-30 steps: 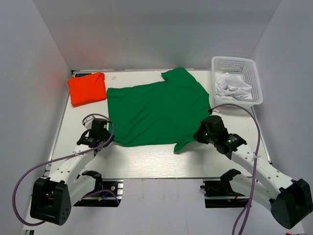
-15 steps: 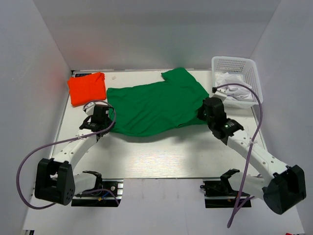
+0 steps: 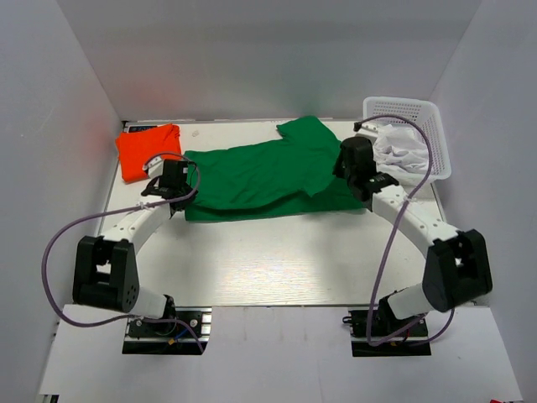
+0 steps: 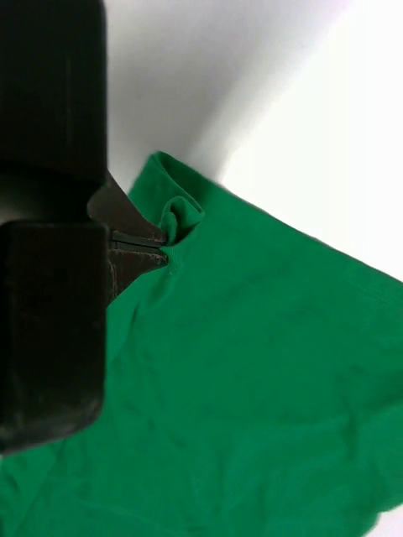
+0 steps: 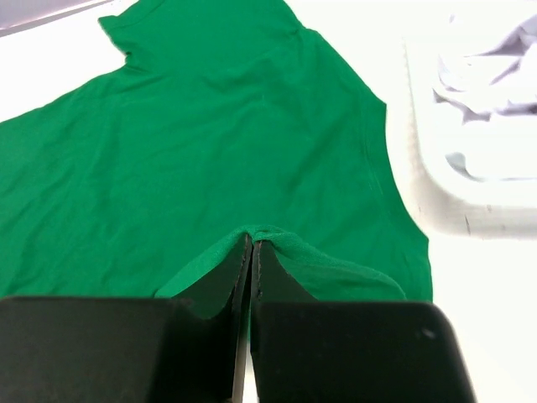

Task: Fold and stack the t-shirts
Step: Fold the flattened tshirt in 1/3 of the way, then grap the side of the flattened tshirt furthest away from the robot with both arms, then fold the other side of the tshirt into a rectangle

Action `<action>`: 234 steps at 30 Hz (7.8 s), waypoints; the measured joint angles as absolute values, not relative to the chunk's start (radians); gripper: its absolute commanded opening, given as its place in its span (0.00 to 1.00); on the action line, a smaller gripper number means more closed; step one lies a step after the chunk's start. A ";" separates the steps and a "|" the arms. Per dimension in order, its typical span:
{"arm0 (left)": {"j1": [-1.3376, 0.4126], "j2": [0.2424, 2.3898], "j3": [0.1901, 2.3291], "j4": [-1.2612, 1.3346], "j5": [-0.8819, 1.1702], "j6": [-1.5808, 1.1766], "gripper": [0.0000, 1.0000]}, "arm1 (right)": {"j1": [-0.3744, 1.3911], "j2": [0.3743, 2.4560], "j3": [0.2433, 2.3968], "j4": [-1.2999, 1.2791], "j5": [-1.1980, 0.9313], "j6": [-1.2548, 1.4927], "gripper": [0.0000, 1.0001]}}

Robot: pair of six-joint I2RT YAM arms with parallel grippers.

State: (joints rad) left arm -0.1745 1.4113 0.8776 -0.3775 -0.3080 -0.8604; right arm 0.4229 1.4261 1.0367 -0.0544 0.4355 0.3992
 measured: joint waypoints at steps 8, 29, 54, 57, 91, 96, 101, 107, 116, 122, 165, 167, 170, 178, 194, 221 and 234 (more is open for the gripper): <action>-0.103 1.686 1.087 -0.394 -0.292 -0.883 0.86 | 0.340 1.745 1.294 -0.054 0.366 0.388 0.33; -0.041 1.696 1.171 -0.295 0.015 -0.814 1.00 | 0.283 1.910 1.436 -0.320 0.027 0.370 0.90; -0.031 1.566 1.007 -0.339 0.045 -0.729 1.00 | 0.333 2.187 1.591 -0.062 -0.287 0.520 0.90; -0.029 1.549 1.007 -0.353 0.031 -0.725 1.00 | 0.343 2.285 1.768 -0.058 -0.269 0.503 0.90; -0.068 1.793 1.033 -0.164 0.261 -0.712 1.00 | 0.238 1.932 1.202 -0.059 0.049 0.375 0.90; -0.069 1.641 0.897 -0.262 0.176 -0.709 1.00 | 0.250 1.748 0.977 -0.059 0.080 0.434 0.90; -0.076 1.441 0.728 -0.369 0.125 -0.717 1.00 | 0.266 1.439 0.689 -0.170 0.137 0.512 0.90; -0.081 1.192 0.608 -0.476 0.116 -0.739 1.00 | 0.308 1.242 0.598 -0.342 0.131 0.504 0.90; -0.081 1.097 0.677 -0.455 0.062 -0.739 1.00 | 0.388 1.253 0.678 -0.216 -0.106 0.406 0.90; -0.069 1.214 0.736 -0.401 0.063 -0.729 1.00 | 0.423 1.487 0.712 -0.031 -0.179 0.424 0.90; -0.067 2.041 1.431 -0.483 -0.160 -0.646 0.16 | 0.293 2.404 1.980 -0.219 0.216 0.217 0.90; -0.067 2.041 1.428 -0.489 -0.162 -0.638 0.00 | 0.292 2.446 2.011 -0.189 0.213 0.206 0.90; -0.067 2.041 1.428 -0.490 -0.165 -0.635 0.00 | 0.296 2.521 2.101 -0.178 0.200 0.192 0.90; -0.067 2.041 1.428 -0.493 -0.176 -0.635 0.00 | 0.308 2.606 2.196 -0.136 0.214 0.139 0.65; -0.068 2.016 1.412 -0.516 -0.194 -0.624 0.00 | 0.308 2.416 1.910 -0.106 0.173 0.092 0.00; -0.070 1.439 0.881 -0.322 -0.089 -0.603 0.00 | 0.315 1.195 0.715 0.190 0.218 0.157 0.00; -0.070 1.394 0.772 -0.324 -0.070 -0.655 0.11 | 0.315 1.084 0.511 0.159 0.196 0.250 0.17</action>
